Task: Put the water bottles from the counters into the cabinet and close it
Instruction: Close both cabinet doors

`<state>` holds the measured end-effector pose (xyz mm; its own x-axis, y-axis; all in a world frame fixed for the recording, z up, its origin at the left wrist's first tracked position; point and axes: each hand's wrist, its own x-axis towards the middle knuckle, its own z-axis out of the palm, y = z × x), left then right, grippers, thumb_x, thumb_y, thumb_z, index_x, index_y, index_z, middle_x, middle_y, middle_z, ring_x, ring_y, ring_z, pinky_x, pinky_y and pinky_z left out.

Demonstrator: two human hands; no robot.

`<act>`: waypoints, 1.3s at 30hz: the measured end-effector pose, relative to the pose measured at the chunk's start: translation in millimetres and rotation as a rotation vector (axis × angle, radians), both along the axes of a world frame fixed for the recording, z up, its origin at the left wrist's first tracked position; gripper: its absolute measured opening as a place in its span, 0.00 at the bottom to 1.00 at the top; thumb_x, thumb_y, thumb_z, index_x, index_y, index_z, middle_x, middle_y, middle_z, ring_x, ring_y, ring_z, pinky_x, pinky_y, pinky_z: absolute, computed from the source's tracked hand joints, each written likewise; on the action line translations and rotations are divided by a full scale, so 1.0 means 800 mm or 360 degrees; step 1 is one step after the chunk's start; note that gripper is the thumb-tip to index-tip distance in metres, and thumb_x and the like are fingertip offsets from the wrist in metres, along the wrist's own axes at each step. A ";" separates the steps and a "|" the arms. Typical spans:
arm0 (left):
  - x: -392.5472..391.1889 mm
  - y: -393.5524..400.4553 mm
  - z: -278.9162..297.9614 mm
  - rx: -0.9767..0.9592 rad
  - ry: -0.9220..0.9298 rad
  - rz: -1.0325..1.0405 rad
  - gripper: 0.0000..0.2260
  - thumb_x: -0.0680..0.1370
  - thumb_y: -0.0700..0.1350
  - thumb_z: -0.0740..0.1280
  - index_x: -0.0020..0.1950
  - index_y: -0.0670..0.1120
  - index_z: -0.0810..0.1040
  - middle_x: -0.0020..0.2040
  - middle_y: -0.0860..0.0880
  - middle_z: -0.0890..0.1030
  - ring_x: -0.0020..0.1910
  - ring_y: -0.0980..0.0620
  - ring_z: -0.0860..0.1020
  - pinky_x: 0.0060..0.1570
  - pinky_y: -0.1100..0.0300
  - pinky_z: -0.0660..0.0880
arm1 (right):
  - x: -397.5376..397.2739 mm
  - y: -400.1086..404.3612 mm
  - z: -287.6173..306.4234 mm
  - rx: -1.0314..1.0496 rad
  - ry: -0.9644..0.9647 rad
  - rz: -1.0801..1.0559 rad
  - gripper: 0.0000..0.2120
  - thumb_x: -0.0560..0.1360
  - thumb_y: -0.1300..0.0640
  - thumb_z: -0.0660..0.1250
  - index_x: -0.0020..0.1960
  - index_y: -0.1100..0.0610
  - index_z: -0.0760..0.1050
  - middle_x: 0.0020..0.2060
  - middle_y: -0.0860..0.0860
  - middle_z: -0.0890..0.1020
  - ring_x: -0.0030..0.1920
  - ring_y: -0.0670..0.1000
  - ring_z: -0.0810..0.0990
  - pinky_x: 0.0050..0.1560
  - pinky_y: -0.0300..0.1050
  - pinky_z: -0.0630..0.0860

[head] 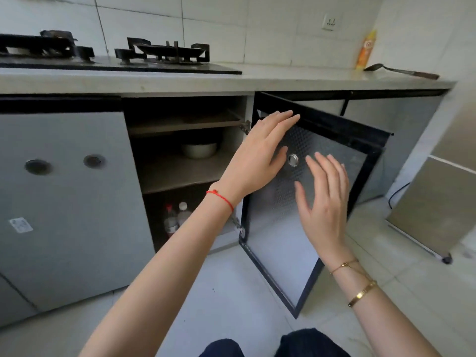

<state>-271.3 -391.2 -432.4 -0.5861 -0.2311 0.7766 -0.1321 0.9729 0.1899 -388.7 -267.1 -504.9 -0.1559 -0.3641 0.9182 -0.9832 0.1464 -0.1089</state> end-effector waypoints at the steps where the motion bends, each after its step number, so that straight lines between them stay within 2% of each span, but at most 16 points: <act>1: -0.017 0.004 0.005 -0.0009 -0.0017 -0.0030 0.26 0.77 0.37 0.61 0.75 0.43 0.64 0.75 0.45 0.66 0.76 0.46 0.62 0.73 0.45 0.63 | -0.010 0.008 0.001 -0.0045 -0.0007 -0.0026 0.19 0.80 0.58 0.63 0.69 0.63 0.70 0.68 0.58 0.72 0.72 0.58 0.66 0.72 0.61 0.63; 6: -0.093 0.028 0.026 -0.0022 -0.0124 -0.0113 0.33 0.69 0.31 0.56 0.76 0.43 0.64 0.75 0.45 0.67 0.77 0.44 0.61 0.74 0.40 0.60 | -0.055 0.042 0.012 -0.0129 -0.0122 -0.0199 0.24 0.80 0.56 0.63 0.73 0.65 0.63 0.70 0.59 0.68 0.73 0.59 0.64 0.75 0.55 0.60; 11: -0.140 0.047 0.026 0.0028 -0.0291 -0.0049 0.36 0.70 0.29 0.56 0.78 0.47 0.59 0.77 0.49 0.63 0.79 0.46 0.55 0.76 0.39 0.52 | -0.099 0.052 0.015 -0.0093 -0.0223 -0.0387 0.30 0.80 0.52 0.62 0.75 0.65 0.57 0.72 0.60 0.64 0.74 0.58 0.62 0.75 0.54 0.59; 14: -0.147 0.049 0.023 0.0033 -0.0250 -0.0037 0.35 0.69 0.30 0.56 0.76 0.47 0.63 0.74 0.49 0.67 0.78 0.47 0.58 0.75 0.38 0.54 | -0.115 0.049 0.011 -0.0009 -0.0211 -0.0401 0.30 0.80 0.49 0.62 0.75 0.64 0.58 0.72 0.59 0.65 0.73 0.58 0.62 0.75 0.54 0.60; 17: -0.143 0.048 0.020 0.0012 -0.0181 -0.0038 0.34 0.68 0.29 0.56 0.74 0.46 0.66 0.72 0.49 0.69 0.78 0.47 0.59 0.76 0.39 0.54 | -0.116 0.047 0.008 -0.0004 -0.0196 -0.0316 0.30 0.79 0.49 0.63 0.74 0.64 0.60 0.71 0.59 0.66 0.73 0.57 0.63 0.76 0.51 0.59; 22: -0.113 0.043 0.005 0.0001 -0.0128 -0.0043 0.35 0.69 0.31 0.56 0.76 0.47 0.63 0.75 0.51 0.66 0.79 0.49 0.56 0.76 0.39 0.55 | -0.100 0.046 0.003 -0.0035 -0.0087 -0.0120 0.31 0.79 0.50 0.66 0.74 0.66 0.61 0.72 0.60 0.66 0.73 0.58 0.63 0.75 0.53 0.60; 24: -0.094 0.042 0.001 0.0027 -0.0089 -0.0054 0.30 0.74 0.34 0.56 0.76 0.48 0.62 0.75 0.52 0.66 0.79 0.50 0.56 0.76 0.41 0.54 | -0.090 0.043 0.000 -0.0020 -0.0025 -0.0030 0.30 0.79 0.50 0.64 0.74 0.67 0.61 0.73 0.61 0.64 0.74 0.59 0.63 0.75 0.53 0.59; 27: -0.061 0.040 -0.003 0.0075 -0.0022 -0.0051 0.21 0.82 0.45 0.55 0.76 0.48 0.62 0.76 0.54 0.65 0.79 0.54 0.54 0.77 0.45 0.52 | -0.071 0.034 -0.004 0.0030 0.0061 0.0135 0.28 0.81 0.51 0.59 0.75 0.66 0.59 0.74 0.61 0.62 0.75 0.59 0.61 0.76 0.55 0.59; 32: 0.015 0.036 -0.020 0.0093 -0.0068 0.0019 0.25 0.83 0.51 0.54 0.79 0.47 0.54 0.80 0.53 0.57 0.80 0.54 0.47 0.77 0.42 0.49 | -0.020 0.004 -0.008 0.0039 0.0149 0.0348 0.26 0.83 0.53 0.56 0.76 0.63 0.56 0.75 0.58 0.62 0.76 0.58 0.59 0.75 0.56 0.59; 39: 0.105 0.038 -0.055 0.0068 -0.0035 0.0287 0.28 0.82 0.48 0.60 0.80 0.45 0.53 0.81 0.48 0.52 0.80 0.51 0.46 0.78 0.43 0.49 | 0.057 -0.044 -0.004 0.0052 0.0140 0.0602 0.23 0.81 0.60 0.58 0.75 0.64 0.61 0.75 0.57 0.64 0.76 0.58 0.60 0.75 0.57 0.61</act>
<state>-187.6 -361.0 -476.0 -0.5488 -0.3665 0.7513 -0.3082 0.9242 0.2258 -343.4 -301.9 -508.3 0.0738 -0.4103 0.9090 -0.9738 -0.2262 -0.0230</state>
